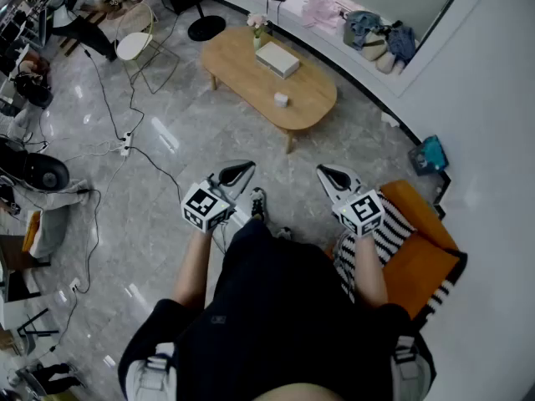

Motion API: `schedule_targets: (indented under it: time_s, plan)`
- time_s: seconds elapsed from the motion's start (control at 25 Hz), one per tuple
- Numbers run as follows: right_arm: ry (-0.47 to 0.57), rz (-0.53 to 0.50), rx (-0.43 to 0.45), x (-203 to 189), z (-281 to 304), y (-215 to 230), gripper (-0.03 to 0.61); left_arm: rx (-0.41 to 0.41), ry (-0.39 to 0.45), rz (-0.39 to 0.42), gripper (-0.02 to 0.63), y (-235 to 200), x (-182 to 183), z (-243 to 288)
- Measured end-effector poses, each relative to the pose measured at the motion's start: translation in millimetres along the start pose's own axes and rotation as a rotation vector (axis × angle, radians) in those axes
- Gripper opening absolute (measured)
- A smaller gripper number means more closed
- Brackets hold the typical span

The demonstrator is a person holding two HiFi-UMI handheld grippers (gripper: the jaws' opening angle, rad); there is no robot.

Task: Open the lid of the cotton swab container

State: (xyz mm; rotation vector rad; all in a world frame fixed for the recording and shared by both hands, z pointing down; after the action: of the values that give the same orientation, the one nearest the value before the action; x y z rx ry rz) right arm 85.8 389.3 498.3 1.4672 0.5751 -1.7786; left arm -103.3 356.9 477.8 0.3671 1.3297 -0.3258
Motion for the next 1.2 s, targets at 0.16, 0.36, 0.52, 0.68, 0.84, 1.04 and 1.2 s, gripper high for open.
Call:
schedule_targets:
  time_s: [0.16, 0.36, 0.52, 0.68, 0.84, 1.04, 1.2]
  plan:
    - [-0.007, -0.013, 0.001, -0.1, 12.6, 4.0, -0.005, -0.009, 0.002, -0.003, 0.002, -13.2, -2.4, 3.9]
    - [-0.018, 0.005, -0.018, -2.7, 18.6, 8.9, -0.005, -0.019, -0.003, -0.020, 0.002, -24.2, -7.1, 11.5]
    - [-0.042, 0.012, -0.034, -5.5, 29.6, 18.0, -0.005, -0.026, -0.001, -0.018, 0.002, -38.2, -8.7, 18.0]
    - [-0.071, 0.010, -0.039, -6.1, 46.4, 25.6, -0.005, -0.025, -0.008, -0.028, 0.002, -55.5, -11.0, 24.6]
    - [-0.145, 0.020, -0.063, -8.7, 59.1, 30.9, -0.005, -0.027, -0.012, -0.031, 0.002, -74.2, -12.4, 33.2]
    - [-0.153, 0.024, -0.074, -6.4, 79.8, 52.6, -0.005, -0.039, -0.010, -0.028, 0.002, -103.4, -9.7, 51.3]
    - [-0.145, 0.020, -0.082, 0.9, 94.4, 67.4, -0.005, -0.059, -0.018, -0.019, 0.002, -122.3, -7.6, 64.9]
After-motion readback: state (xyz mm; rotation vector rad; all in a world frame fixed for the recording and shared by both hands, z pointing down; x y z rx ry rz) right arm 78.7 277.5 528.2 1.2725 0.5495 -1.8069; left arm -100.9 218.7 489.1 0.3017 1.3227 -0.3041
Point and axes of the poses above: the fingertips, and each gripper's own axes: z forward along the fingers, y to its right, x out of its top, the point moved 2 cm from there along -z, backward along the fingers, and after that the axes turned 8 degrees about z, right-handed, at the moved point
